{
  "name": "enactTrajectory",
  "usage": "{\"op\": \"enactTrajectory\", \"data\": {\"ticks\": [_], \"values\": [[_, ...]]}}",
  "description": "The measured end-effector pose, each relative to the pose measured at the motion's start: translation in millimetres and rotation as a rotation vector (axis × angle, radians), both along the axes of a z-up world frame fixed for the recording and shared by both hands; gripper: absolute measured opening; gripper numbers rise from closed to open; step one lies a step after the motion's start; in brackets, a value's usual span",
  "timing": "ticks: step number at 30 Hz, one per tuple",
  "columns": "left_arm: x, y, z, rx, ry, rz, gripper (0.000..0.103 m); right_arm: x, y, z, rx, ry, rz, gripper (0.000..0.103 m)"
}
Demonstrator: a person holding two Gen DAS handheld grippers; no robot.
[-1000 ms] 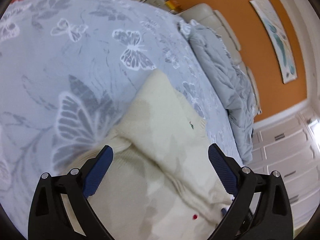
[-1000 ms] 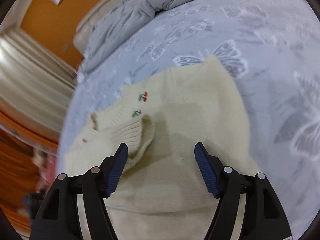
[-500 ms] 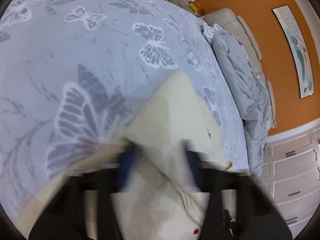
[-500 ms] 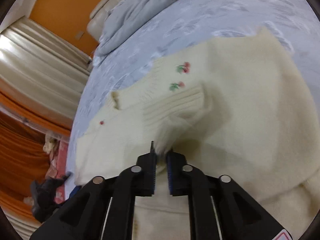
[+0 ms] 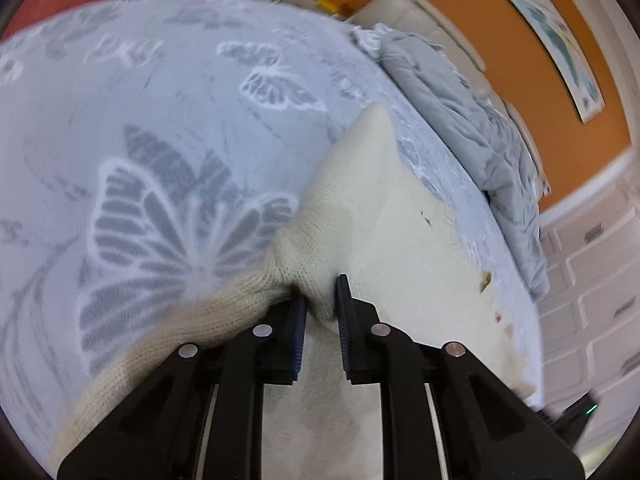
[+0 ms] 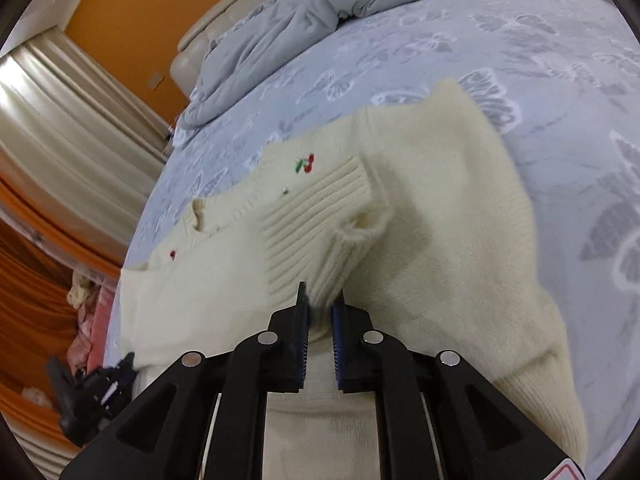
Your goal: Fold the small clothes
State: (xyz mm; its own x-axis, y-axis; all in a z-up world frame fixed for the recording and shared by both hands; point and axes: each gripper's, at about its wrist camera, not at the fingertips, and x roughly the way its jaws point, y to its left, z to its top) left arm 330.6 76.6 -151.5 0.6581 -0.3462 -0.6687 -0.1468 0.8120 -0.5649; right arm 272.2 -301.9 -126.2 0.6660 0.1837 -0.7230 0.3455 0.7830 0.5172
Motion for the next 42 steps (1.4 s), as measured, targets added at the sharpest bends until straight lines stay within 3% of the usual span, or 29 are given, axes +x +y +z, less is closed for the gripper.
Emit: {"op": "enactTrajectory", "data": {"ticks": [2,3,4,6,8,11,14,17,21,23,24,25,26,29,31,32,34,35,36,37,38,40,42], "values": [[-5.3,-3.7,-0.4,0.035,-0.045,-0.009,0.016,-18.0,-5.3,6.9,-0.054,0.011,-0.091,0.025],[-6.0,-2.5,-1.3,0.023,-0.051,-0.003,0.016,-28.1,-3.8,14.4,-0.107,-0.002,-0.146,0.025],[-6.6,-0.9,-2.9,0.009,-0.057,0.002,0.016,-35.4,3.7,27.7,-0.145,-0.068,-0.152,0.025],[-7.7,-0.3,-4.2,0.002,-0.072,0.008,0.016,-16.9,27.1,40.5,-0.154,-0.103,-0.049,0.024],[-8.2,-1.3,-4.5,0.009,-0.079,0.008,0.016,20.9,76.0,43.2,-0.185,-0.072,0.16,0.024],[-7.8,0.4,-5.3,0.001,-0.085,0.007,0.016,77.8,146.0,28.4,-0.173,-0.044,0.389,0.023],[-7.6,3.4,-7.8,-0.021,-0.096,0.001,0.016,120.9,173.9,6.2,-0.172,0.023,0.44,0.019],[-8.5,3.7,-10.3,-0.023,-0.102,-0.006,0.016,127.5,143.9,-4.8,-0.198,0.044,0.388,0.0],[-8.9,2.3,-11.0,-0.023,-0.11,-0.007,0.016,94.1,44.2,-8.0,-0.205,0.069,0.181,0.0],[-9.8,2.3,-11.3,-0.025,-0.111,-0.007,0.016,58.7,-4.6,-3.2,-0.125,0.069,0.081,0.0],[-9.7,2.1,-11.2,-0.022,-0.11,-0.007,0.016,40.5,-12.2,4.9,-0.16,0.069,0.043,0.012],[-9.5,2.0,-11.5,-0.022,-0.109,-0.007,0.016,24.1,-15.4,12.6,-0.194,0.054,0.026,0.016],[-9.1,1.8,-11.4,-0.017,-0.105,-0.007,0.016,-0.3,-19.8,21.5,-0.227,0.032,0.013,0.016],[-7.6,-0.2,-9.7,0.0,-0.095,-0.006,0.016,-40.0,-22.8,26.4,-0.162,0.018,0.019,0.018],[-7.4,-1.4,-8.4,0.013,-0.09,-0.005,0.016,-40.8,-21.9,25.2,-0.113,0.023,0.02,0.036],[-7.4,-1.3,-8.3,0.013,-0.09,-0.005,0.016,-31.0,-21.0,22.1,-0.092,0.03,0.014,0.055],[-7.5,-1.3,-7.8,0.007,-0.091,-0.005,0.016,-17.6,-14.5,14.3,-0.083,0.045,0.018,0.06],[-7.4,-1.3,-7.5,0.01,-0.091,-0.005,0.016,-12.3,-9.0,8.7,-0.086,0.055,0.028,0.053],[-7.3,-1.0,-8.2,0.008,-0.092,-0.005,0.016,-11.6,-4.4,2.7,-0.085,0.064,0.04,0.019],[-7.0,-0.6,-8.6,0.005,-0.091,-0.004,0.016,-6.2,-2.2,-1.2,-0.095,0.079,0.042,0.011],[-6.8,-0.7,-7.2,0.003,-0.092,-0.005,0.016,-6.3,-1.4,2.9,-0.091,0.065,0.043,0.01],[-6.5,-1.1,-7.2,0.005,-0.095,-0.006,0.016,-23.0,-4.8,31.3,-0.079,-0.081,0.023,0.009],[-5.5,-1.2,-8.5,0.001,-0.1,-0.009,0.016,-34.2,-13.6,28.1,-0.127,-0.089,-0.007,0.006]]}}
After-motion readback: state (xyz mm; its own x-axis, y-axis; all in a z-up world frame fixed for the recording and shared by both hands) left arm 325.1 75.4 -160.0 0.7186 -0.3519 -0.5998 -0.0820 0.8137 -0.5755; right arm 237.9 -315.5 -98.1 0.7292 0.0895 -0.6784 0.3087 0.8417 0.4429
